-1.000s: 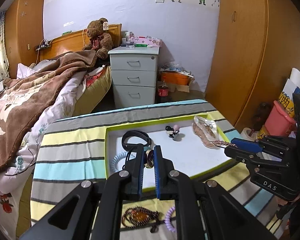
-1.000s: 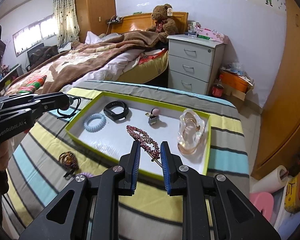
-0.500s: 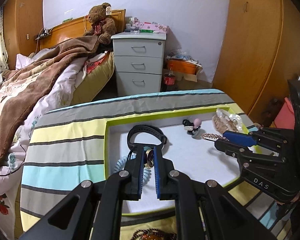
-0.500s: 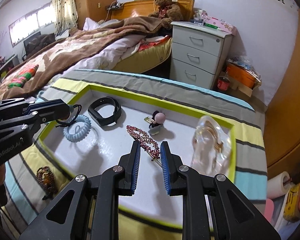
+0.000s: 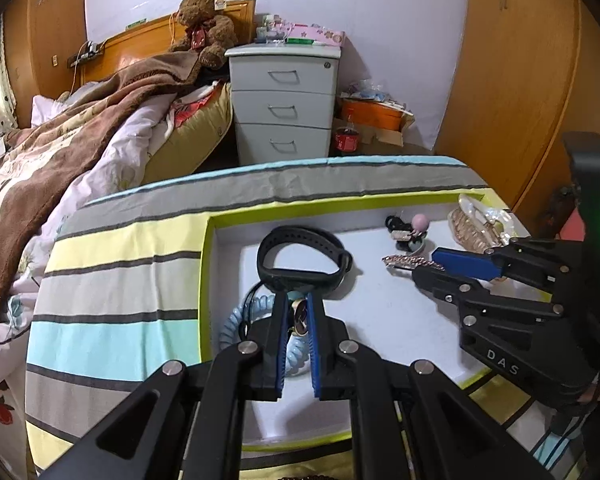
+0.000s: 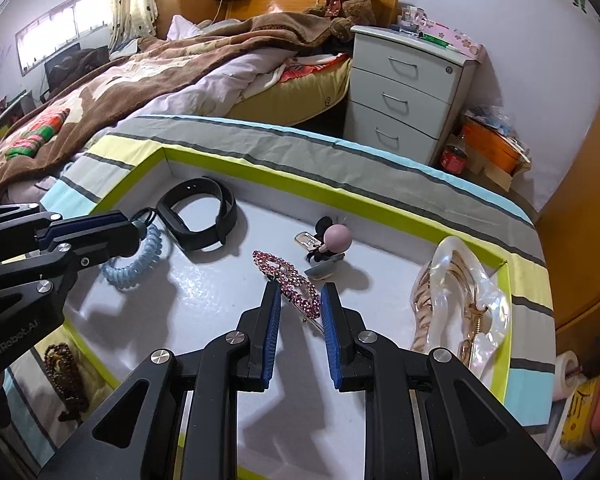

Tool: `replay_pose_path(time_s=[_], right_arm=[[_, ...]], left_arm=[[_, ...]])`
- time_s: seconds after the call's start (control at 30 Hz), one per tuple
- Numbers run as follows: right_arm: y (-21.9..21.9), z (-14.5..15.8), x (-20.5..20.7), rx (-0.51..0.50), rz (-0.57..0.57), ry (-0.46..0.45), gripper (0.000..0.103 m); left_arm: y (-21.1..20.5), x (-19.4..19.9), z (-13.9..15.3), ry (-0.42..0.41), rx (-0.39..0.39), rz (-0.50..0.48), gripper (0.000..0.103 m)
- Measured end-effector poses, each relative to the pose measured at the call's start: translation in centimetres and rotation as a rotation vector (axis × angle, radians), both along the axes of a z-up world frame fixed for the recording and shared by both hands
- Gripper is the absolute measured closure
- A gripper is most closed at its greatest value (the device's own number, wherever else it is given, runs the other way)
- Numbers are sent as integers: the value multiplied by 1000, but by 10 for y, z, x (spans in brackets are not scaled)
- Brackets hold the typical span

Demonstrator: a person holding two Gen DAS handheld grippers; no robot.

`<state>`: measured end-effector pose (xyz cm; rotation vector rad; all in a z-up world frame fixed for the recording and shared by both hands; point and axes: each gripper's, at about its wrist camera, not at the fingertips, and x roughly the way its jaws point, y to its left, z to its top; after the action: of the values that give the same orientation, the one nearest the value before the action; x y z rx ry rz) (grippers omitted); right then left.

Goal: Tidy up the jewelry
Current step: 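Carry the black hair tie with the left tool while the right tool carries the rhinestone clip over the box, then open the left tool to drop the black hair tie while the right tool releases the rhinestone clip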

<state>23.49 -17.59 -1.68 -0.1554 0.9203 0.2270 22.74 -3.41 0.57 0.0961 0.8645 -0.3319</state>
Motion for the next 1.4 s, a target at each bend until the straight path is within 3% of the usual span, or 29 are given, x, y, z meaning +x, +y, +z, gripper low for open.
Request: replay_pose_path(time_s=[0.73, 1.07, 1.17, 1.4], right_arm=[[-2, -4, 6, 6, -18, 13, 81], [-5, -3, 5, 19, -28, 17, 77], [-6, -1, 3, 23, -28, 13, 69], [-8, 6, 0, 31, -33, -3, 68]], left_arm=[[-2, 5, -6, 30, -32, 10, 92], [-1, 2, -5, 32, -45, 11, 66], [-1, 1, -3, 28, -46, 13, 62], [-2, -2, 2, 18, -47, 6, 52]])
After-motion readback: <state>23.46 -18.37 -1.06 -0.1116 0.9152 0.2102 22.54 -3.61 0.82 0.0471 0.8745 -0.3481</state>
